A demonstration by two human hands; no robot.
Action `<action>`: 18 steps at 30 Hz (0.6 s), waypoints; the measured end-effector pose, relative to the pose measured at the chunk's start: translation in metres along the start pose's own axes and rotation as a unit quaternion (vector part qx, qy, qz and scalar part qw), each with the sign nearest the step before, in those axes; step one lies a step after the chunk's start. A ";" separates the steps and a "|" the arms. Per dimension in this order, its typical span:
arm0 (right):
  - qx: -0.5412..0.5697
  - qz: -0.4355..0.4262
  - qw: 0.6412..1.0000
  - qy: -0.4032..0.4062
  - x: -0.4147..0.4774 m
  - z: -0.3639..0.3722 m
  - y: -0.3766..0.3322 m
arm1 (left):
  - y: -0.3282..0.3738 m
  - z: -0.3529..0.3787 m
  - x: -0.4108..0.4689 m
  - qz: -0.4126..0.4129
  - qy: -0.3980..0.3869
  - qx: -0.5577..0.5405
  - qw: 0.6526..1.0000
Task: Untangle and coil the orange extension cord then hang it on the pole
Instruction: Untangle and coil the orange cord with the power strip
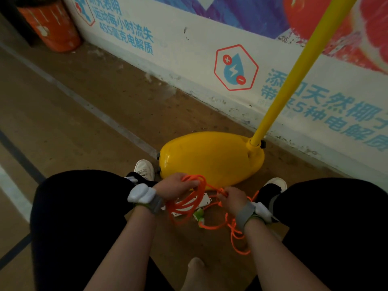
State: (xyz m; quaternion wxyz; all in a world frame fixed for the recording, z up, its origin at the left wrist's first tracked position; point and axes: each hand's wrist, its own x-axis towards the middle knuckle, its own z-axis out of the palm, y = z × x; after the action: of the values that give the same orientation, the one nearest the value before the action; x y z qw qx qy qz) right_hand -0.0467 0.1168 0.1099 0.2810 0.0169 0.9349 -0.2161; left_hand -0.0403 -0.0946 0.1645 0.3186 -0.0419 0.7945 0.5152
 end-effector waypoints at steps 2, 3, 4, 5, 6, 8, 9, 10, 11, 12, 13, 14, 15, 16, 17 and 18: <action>-0.020 0.045 0.999 0.016 0.000 -0.001 0.003 | -0.003 0.003 0.002 -0.004 -0.015 0.126 0.992; -0.014 0.064 0.997 0.031 0.001 -0.001 0.004 | -0.004 0.005 0.003 -0.007 -0.018 0.154 0.988; 0.004 0.084 0.995 0.047 0.002 0.000 0.005 | -0.005 0.008 0.003 -0.009 -0.017 0.171 0.985; 0.027 0.105 0.992 0.070 0.006 0.003 0.007 | -0.004 0.009 0.003 -0.012 -0.013 0.181 0.983; 0.049 0.117 0.988 0.093 0.005 0.004 0.006 | -0.004 0.010 0.002 -0.014 -0.011 0.177 0.984; 0.081 0.128 0.979 0.136 0.006 0.006 0.004 | -0.004 0.012 0.003 -0.014 -0.014 0.127 0.992; 0.093 0.137 0.975 0.147 0.007 0.008 0.005 | -0.004 0.012 0.004 -0.013 -0.016 0.103 0.994; 0.090 0.142 0.975 0.148 0.005 0.007 0.004 | -0.004 0.012 0.004 -0.011 -0.015 0.089 0.996; 0.074 0.144 0.977 0.141 0.005 0.008 0.005 | -0.004 0.012 0.004 -0.013 -0.007 0.079 0.997; 0.048 0.142 0.981 0.127 0.006 0.008 0.006 | -0.003 0.013 0.004 -0.014 0.008 0.064 0.998; 0.015 0.143 0.984 0.108 0.007 0.008 0.008 | -0.001 0.012 0.003 -0.016 0.030 0.041 0.999; -0.014 0.147 0.984 0.095 0.007 0.006 0.009 | 0.002 0.011 0.002 -0.013 0.059 0.012 0.998; -0.035 0.156 0.983 0.090 0.008 0.004 0.011 | 0.003 0.009 0.002 -0.012 0.093 -0.025 0.995; -0.043 0.171 0.981 0.087 0.008 0.001 0.013 | 0.003 0.005 0.003 -0.014 0.136 -0.078 0.988; -0.042 0.184 0.979 0.077 0.009 0.000 0.018 | 0.001 0.000 0.006 -0.019 0.184 -0.145 0.972; -0.024 0.190 0.979 0.067 0.007 -0.001 0.019 | -0.003 -0.007 0.007 -0.023 0.232 -0.217 0.948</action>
State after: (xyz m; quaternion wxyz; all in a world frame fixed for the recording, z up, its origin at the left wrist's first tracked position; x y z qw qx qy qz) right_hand -0.0498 0.1342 0.0993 0.2537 0.2019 0.9363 -0.1347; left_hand -0.0483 -0.0996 0.1602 0.1207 -0.2467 0.7144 0.6436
